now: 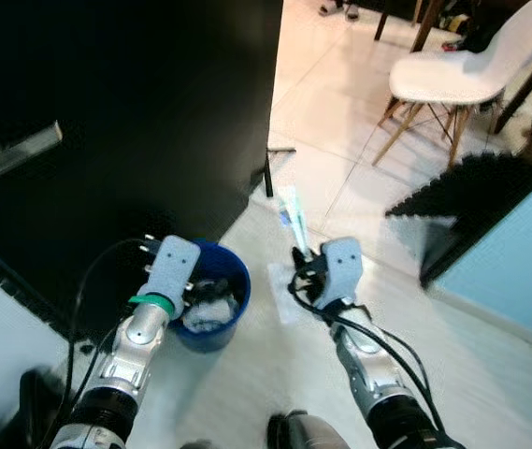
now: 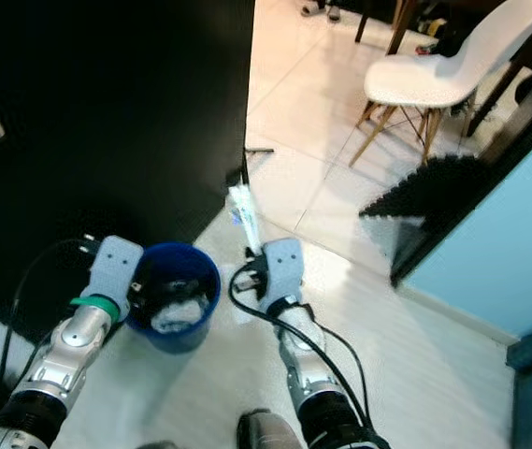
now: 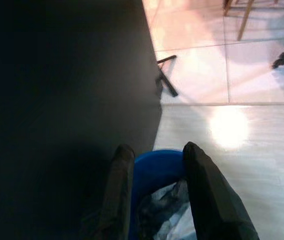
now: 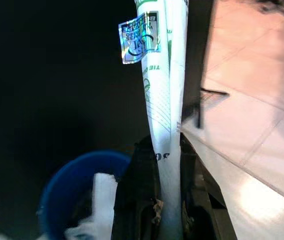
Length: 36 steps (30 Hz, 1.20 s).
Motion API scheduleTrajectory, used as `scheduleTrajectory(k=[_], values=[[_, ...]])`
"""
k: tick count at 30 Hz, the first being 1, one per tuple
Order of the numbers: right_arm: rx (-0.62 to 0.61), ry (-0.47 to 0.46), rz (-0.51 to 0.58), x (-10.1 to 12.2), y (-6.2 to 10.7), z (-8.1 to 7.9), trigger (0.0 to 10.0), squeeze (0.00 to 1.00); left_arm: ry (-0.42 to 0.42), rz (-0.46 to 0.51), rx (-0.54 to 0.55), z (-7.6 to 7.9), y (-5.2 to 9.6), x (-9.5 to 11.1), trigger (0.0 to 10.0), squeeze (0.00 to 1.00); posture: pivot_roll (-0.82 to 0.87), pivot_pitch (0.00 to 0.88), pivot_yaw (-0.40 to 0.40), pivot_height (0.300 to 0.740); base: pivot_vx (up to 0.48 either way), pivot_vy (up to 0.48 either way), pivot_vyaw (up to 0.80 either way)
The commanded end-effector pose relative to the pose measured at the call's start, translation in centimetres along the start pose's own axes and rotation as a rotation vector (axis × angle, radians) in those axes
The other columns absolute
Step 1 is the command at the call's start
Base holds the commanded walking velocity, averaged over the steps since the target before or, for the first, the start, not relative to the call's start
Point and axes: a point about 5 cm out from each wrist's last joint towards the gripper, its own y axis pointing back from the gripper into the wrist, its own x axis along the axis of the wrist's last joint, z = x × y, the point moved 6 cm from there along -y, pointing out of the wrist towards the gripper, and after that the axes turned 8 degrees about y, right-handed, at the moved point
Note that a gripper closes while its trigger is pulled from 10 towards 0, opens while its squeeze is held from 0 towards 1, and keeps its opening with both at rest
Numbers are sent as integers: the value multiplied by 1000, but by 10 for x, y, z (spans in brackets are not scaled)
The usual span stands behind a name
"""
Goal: Clean up the room
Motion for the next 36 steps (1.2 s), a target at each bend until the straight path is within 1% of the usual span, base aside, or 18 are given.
scheduleTrajectory(k=[1, 6, 10, 14, 18, 19, 20, 22, 23, 26, 28, 30, 31, 32, 33, 34, 36], values=[[-13, -7, -17, -5, 2, 2, 10000, 0, -13, -25, -7, 1, 2, -7, 10000, 0, -2, 6, 36, 740, 465, 0, 0], [-19, -7, -25, -6, 2, 2, 10000, 0, -13, -25, -10, 1, 2, -7, 10000, 0, -2, 8, 37, 740, 465, 0, 0], [-22, -14, -28, -7, 2, 2, 10000, 0, -13, -29, -12, 1, 2, -8, 10000, 0, -2, 9, 36, 740, 461, 0, -456], [-24, -13, -32, -8, 2, 3, 10000, 0, -10, -33, -11, 2, 1, -9, 10000, 0, -2, 11, 37, 740, 442, 0, 0], [17, 1, -40, -10, 2, -5, 10000, 0, -63, -63, -69, 10, 5, -18, 10000, 0, -1, 15, 39, 740, 0, 0, 0], [48, 1, -46, -12, 3, -11, 10000, 0, -85, -63, -95, 13, 7, -19, 10000, 0, 5, 23, 37, 740, 0, 0, 0], [48, 1, -46, -12, 3, -11, 10000, 0, -85, -63, -95, 13, 7, -19, 10000, 0, 5, 23, 37, 740, 0, 0, 0], [124, 4, -58, -15, 4, -24, 10000, 0, -119, -64, -140, 17, 12, -21, 10000, 0, 17, 34, 35, 740, 0, 0, 0], [124, 4, -58, -15, 4, -24, 10000, 0, -119, -64, -140, 17, 12, -21, 10000, 0, 17, 34, 35, 740, 0, 0, 0], [203, -2, -71, -18, 6, -39, 10000, 0, -128, -73, -163, 16, 18, -22, 10000, 0, 35, 50, 32, 740, 0, 0, 0], [211, -6, -73, -18, 6, -40, 10000, 0, -127, -75, -165, 15, 19, -23, 10000, 0, 35, 50, 32, 740, 0, 0, 0], [249, 22, -115, -24, 2, -48, 10000, 0, -101, -87, -197, 10, 35, -23, 10000, 0, 87, 97, 24, 740, 0, 0, 0], [249, 22, -115, -24, 2, -48, 10000, 0, -101, -87, -197, 10, 35, -23, 10000, 0, 87, 97, 24, 740, 0, 0, 0], [263, 33, -129, -27, 1, -51, 10000, 0, -88, -88, -211, 9, 42, -22, 10000, 0, 91, 102, 24, 740, 0, 0, 0], [278, 58, -174, -33, -2, -56, 10000, 0, -84, -87, -225, 7, 52, -18, 10000, 0, 114, 124, 20, 740, 0, 0, 0], [286, 43, -190, -35, -3, -59, 10000, 0, -84, -86, -225, 6, 56, -16, 10000, 0, 131, 138, 17, 740, 0, 0, 0], [293, 30, -200, -36, -3, -62, 10000, 0, -85, -85, -225, 5, 59, -15, 10000, 0, 131, 138, 17, 740, 0, 0, 0]])
